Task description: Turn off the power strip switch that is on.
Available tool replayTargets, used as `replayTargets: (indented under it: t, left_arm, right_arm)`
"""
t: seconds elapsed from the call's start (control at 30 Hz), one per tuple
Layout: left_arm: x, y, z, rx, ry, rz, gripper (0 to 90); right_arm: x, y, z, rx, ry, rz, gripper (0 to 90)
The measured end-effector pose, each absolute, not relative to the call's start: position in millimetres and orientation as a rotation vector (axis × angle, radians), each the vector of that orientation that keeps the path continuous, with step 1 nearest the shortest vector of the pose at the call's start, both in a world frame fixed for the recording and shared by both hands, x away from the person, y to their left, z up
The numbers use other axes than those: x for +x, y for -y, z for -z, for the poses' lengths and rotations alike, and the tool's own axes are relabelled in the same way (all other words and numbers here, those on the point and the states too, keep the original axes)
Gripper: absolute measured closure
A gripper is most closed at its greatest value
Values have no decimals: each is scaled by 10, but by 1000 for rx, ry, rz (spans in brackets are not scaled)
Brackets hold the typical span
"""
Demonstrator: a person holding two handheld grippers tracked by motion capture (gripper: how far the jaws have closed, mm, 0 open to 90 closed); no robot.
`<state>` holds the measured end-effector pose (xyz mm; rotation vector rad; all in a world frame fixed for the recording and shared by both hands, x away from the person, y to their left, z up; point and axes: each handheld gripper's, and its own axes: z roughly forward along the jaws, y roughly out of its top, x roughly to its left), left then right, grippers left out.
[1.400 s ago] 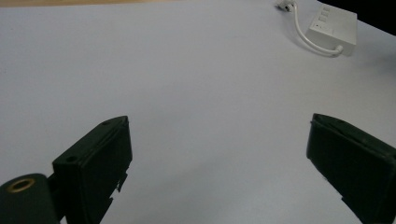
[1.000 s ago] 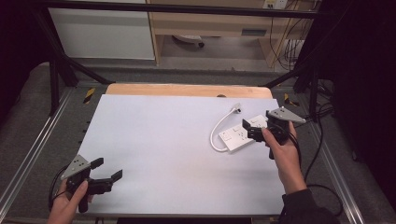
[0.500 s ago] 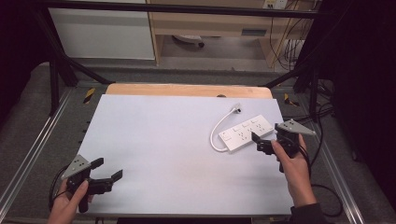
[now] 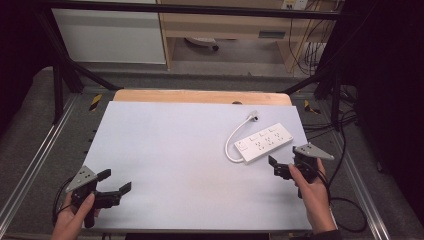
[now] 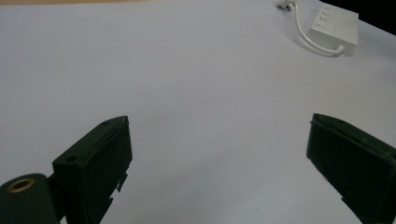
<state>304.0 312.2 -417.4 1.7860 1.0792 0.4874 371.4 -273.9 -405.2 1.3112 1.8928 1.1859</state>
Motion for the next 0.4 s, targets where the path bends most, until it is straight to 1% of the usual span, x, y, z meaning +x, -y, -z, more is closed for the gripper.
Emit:
replayTargets:
  t: [0.2, 0.4]
  left_arm:
    - [3039, -3119, 4174, 1785, -1078, -486, 67]
    - [3038, -3111, 4171, 1787, -1077, -487, 67]
  right_arm:
    - [3729, 2661, 4287, 1326, -1946, -1149, 29]
    - [3850, 2539, 4482, 1325, -2052, -1088, 47]
